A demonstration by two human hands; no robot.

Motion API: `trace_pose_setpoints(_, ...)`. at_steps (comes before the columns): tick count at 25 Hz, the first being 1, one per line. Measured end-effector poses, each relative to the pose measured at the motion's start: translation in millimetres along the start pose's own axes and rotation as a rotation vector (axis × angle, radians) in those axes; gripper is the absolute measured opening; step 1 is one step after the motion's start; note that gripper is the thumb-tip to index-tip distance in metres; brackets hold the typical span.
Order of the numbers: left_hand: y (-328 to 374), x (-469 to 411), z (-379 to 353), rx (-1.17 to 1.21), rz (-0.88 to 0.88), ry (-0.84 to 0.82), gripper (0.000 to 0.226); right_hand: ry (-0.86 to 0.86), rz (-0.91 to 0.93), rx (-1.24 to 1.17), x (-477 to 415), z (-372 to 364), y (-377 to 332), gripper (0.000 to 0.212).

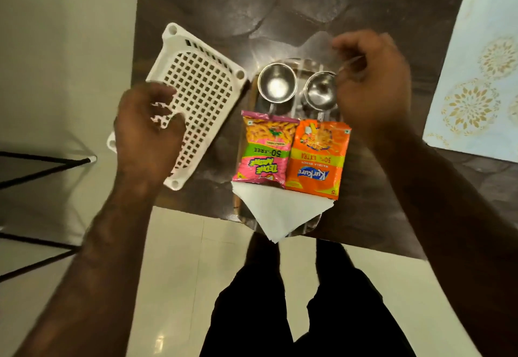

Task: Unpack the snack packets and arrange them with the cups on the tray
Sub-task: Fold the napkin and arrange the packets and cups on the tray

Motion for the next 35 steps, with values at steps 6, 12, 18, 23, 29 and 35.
trace_pose_setpoints(6,-105,20,21,0.242,0.358,0.073,0.027,-0.299,0.197,0.101,-14,-95,-105,0.045)
trace_pose_setpoints(12,-186,52,18,0.392,0.823,0.241,0.039,-0.525,0.121,0.388,-20,-174,-134,0.059)
trace_pose_setpoints(18,-193,60,-21,0.546,0.829,-0.041,0.025,-0.5,0.028,0.451,-26,-196,-136,0.059)
trace_pose_setpoints(23,-185,82,-32,0.568,0.777,-0.125,0.051,-0.573,0.137,0.466,-21,-218,-148,0.05)
trace_pose_setpoints(29,-194,99,-36,0.615,0.843,-0.145,0.055,-0.666,0.225,0.448,-11,-242,-168,0.047)
trace_pose_setpoints(35,-193,107,-36,0.638,0.846,-0.177,0.034,-0.684,0.266,0.495,-5,-250,-174,0.055)
Point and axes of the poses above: each hand's wrist, its own x-axis away from the middle knuckle, its own z-axis out of the back of the hand, y = z × x, the point moved 7 cm from there along -x, towards the middle knuckle, and after that the axes turned 1 degree about -y, right-handed, at the moved point
